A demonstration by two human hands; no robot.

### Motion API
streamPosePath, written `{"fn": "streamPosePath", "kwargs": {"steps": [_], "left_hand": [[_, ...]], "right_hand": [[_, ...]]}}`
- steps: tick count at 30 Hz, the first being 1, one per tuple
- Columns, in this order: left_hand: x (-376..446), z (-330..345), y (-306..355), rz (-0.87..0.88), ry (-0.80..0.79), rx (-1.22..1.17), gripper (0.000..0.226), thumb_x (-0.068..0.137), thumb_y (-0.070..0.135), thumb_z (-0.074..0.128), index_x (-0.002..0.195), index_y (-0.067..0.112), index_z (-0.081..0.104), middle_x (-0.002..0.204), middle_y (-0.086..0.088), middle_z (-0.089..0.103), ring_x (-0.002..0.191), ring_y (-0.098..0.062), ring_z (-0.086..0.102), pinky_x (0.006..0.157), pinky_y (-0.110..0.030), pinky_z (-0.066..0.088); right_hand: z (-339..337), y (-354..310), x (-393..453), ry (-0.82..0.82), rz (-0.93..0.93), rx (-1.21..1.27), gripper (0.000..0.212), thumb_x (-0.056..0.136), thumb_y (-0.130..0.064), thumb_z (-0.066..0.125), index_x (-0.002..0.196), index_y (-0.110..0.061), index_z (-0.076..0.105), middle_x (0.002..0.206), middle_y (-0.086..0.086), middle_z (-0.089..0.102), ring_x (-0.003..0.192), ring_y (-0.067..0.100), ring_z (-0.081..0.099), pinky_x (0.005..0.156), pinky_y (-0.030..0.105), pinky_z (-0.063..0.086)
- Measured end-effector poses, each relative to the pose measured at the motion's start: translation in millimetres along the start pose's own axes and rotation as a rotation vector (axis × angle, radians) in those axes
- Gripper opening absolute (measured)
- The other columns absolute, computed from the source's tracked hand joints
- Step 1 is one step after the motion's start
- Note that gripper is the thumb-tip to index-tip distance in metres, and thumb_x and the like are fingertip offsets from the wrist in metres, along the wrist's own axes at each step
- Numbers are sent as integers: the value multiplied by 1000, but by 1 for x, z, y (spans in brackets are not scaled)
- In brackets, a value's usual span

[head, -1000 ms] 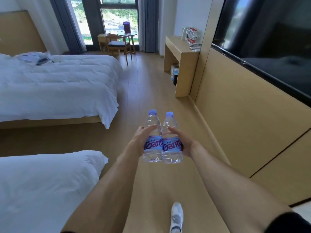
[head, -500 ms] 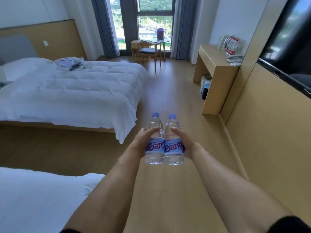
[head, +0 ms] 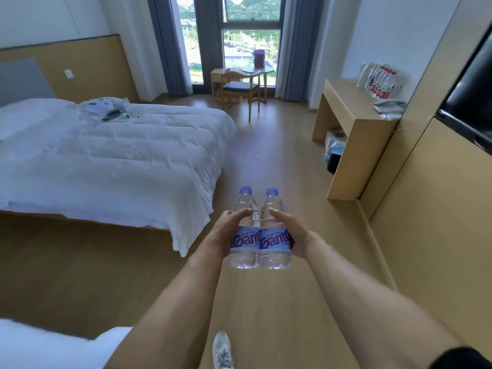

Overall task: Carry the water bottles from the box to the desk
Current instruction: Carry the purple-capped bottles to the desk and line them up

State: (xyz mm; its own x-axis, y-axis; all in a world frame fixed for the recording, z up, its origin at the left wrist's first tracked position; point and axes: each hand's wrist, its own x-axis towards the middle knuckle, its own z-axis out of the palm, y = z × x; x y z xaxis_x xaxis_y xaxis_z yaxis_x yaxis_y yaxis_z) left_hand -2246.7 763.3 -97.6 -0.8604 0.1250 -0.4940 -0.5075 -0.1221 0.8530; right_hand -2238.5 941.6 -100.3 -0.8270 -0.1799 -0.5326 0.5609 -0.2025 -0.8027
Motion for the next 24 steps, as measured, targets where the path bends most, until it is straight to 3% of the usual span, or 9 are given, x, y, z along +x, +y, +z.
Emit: {"fn": "streamPosePath", "kwargs": {"steps": [3,6,11,24], "left_hand": [[51,5,20,-3,-46,28,66,82,34,79,134,11,45,128,-30,61,94,-40,69,78,-47,60],[105,8,45,-12,-104,46,65,85,32,77,136,6,47,130,-31,60,103,-43,67,89,-53,58],[181,10,94,-21,-130,96,59,87,28,76,130,6,43,119,-25,61,92,-37,66,92,-58,55],[354,35,192,-48,-277,144,64,94,27,69,143,-1,38,140,-37,49,106,-44,58,107,-64,43]], "right_hand": [[-12,-25,39,55,-10,0,68,93,-38,67,144,0,43,136,30,57,110,40,61,107,54,46],[-22,-54,81,109,-13,9,66,93,-36,67,144,0,45,135,30,58,107,39,61,107,54,47],[-31,-104,149,190,-4,43,67,92,-35,68,143,3,46,134,31,58,106,38,61,107,55,46],[-65,-205,298,246,-18,76,64,94,-39,65,141,1,46,135,32,57,104,38,61,107,54,46]]}}
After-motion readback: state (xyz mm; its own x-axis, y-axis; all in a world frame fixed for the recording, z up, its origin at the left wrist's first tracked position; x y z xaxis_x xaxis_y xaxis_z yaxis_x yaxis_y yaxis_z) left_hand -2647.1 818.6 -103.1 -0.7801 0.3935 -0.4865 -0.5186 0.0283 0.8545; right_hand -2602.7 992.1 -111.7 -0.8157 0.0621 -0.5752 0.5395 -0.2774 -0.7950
